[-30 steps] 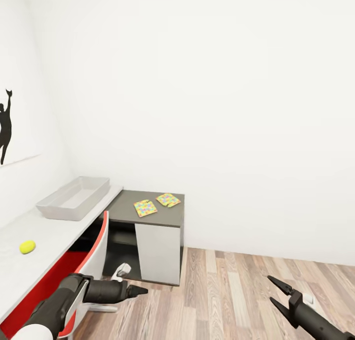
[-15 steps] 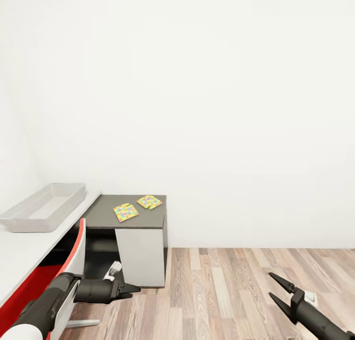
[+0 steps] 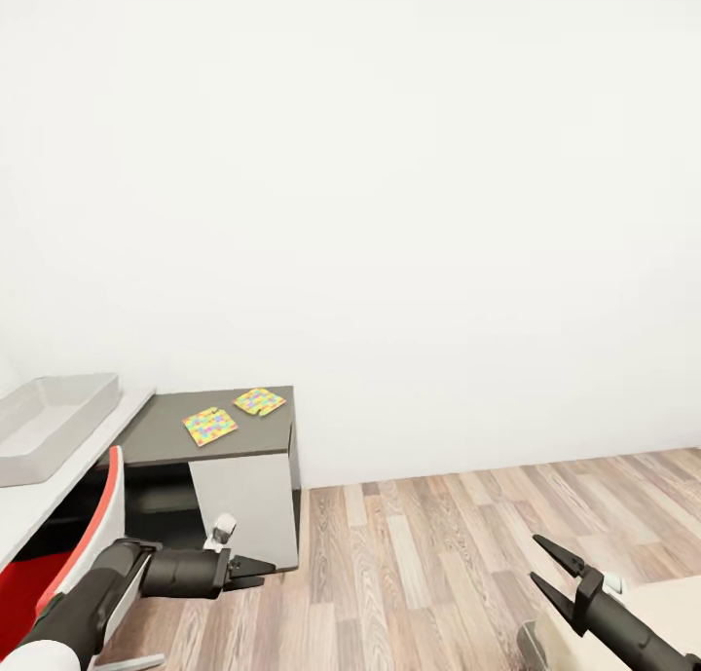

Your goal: Put all the toys in the child's room - the three board games (two on the bed and one on the table), the two jigsaw puzzles on the table, and the tennis ball on the table - inside the toy box on the table in the child's room.

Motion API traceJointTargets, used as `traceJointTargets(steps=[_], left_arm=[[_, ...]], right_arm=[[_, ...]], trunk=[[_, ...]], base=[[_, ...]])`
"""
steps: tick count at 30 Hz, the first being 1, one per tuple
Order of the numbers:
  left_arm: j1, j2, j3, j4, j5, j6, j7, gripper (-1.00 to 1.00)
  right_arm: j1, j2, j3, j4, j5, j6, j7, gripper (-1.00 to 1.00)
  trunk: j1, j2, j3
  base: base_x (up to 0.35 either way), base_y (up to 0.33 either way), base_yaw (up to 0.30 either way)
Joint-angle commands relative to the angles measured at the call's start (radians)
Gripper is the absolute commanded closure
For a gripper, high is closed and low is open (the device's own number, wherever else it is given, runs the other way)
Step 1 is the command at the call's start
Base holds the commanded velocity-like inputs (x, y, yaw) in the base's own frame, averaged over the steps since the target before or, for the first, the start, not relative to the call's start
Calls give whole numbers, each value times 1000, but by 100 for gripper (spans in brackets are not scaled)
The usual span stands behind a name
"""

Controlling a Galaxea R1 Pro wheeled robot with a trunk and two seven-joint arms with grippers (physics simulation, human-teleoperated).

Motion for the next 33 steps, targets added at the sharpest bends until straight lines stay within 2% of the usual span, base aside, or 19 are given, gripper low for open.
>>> traceJointTargets(steps=[1,28,33], left_arm=[[0,1,1,0,0,10,-4,-100],[0,8,2,0,0,10,-5,-100],[0,9,2,-1,0,11,-5,-100]], right_arm=[[-1,0,-2,1,3,4,4,-100],[-1,-1,-2,5,4,3,6,-100],[-1,0,-2,4,4,-2,7,-100]], trunk=[[0,-1,0],[0,-1,0],[0,-1,0]], base=[[-76,51,-281],[-21,11,-281],[0,0,-148]])
